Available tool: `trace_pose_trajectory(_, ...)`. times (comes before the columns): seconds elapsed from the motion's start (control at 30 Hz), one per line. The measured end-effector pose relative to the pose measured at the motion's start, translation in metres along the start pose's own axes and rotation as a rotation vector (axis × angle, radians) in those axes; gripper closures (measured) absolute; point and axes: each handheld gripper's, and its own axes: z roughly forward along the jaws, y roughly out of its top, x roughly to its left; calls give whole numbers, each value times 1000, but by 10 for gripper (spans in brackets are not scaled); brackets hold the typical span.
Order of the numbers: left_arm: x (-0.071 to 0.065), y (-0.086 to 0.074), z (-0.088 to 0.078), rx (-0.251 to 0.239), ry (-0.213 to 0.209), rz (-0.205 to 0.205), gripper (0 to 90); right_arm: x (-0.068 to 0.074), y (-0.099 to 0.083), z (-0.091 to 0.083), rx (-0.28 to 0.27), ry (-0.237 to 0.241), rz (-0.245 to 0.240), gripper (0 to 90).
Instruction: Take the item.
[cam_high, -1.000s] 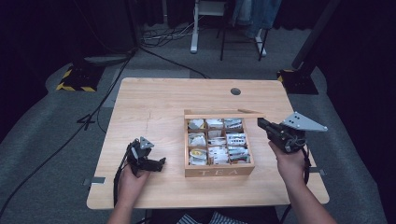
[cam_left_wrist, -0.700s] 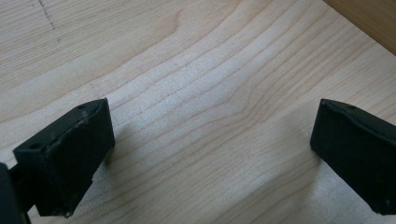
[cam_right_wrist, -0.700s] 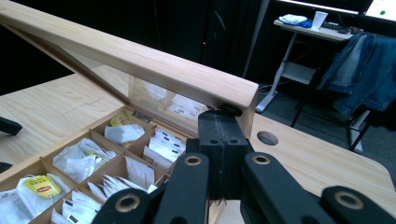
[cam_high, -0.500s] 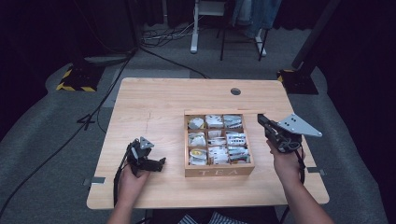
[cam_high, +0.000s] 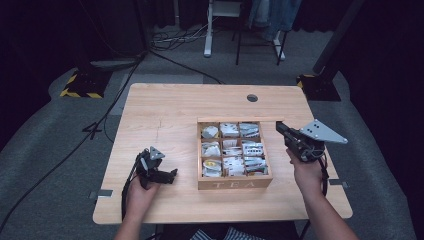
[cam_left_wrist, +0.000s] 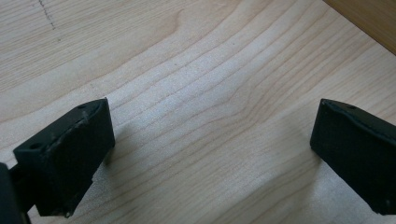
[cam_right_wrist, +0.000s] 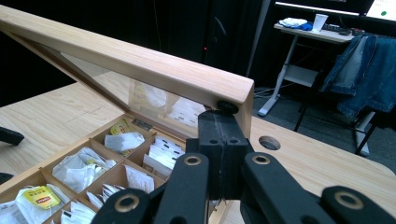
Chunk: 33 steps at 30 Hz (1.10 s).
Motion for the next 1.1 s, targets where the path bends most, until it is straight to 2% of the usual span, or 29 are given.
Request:
trace_pose_trajectory(0.33, 1, -2, -2, -1, -2, 7, 6, -2, 0, -1, 3, 15, 8, 900)
trace_pose_trajectory(0.4, 2, -3, -3, 6, -11, 18, 6, -2, 0, -1, 4, 14, 4, 899)
trace_pose_trajectory(0.5, 2, -3, -6, 27, -13, 12, 12, -1, 0, -1, 4, 14, 1, 899)
trace_pose_trajectory(0.57, 5, -4, -10, 31, -21, 14, 46, -1, 0, -1, 4, 14, 0, 900)
trace_pose_trajectory(0.63, 7, -4, -12, 31, -11, 8, 110, -1, 0, -1, 3, 14, 1, 900)
trace_pose_trajectory(0.7, 10, -3, -16, 32, -42, -27, 155, -1, 1, -1, 3, 15, 2, 900)
trace_pose_trajectory(0.77, 11, -3, -18, 33, -53, -24, 156, -1, 1, 0, 3, 16, 3, 900)
trace_pose_trajectory(0.8, 10, -1, -21, 34, -68, -2, 159, -2, 1, 0, 2, 20, 6, 900)
trace_pose_trajectory(0.93, 7, 3, -26, 34, -75, 28, 165, -2, 1, 0, 1, 25, 9, 900)
trace_pose_trajectory(1.0, 3, 6, -29, 25, -141, 24, 164, -2, 1, 0, 2, 27, 8, 900)
trace_pose_trajectory(1.07, -1, 11, -33, 33, -167, 65, 164, -2, 1, 0, 3, 29, 7, 900)
trace_pose_trajectory(1.1, -1, 11, -33, 33, -167, 65, 164, -2, 1, 0, 3, 29, 7, 900)
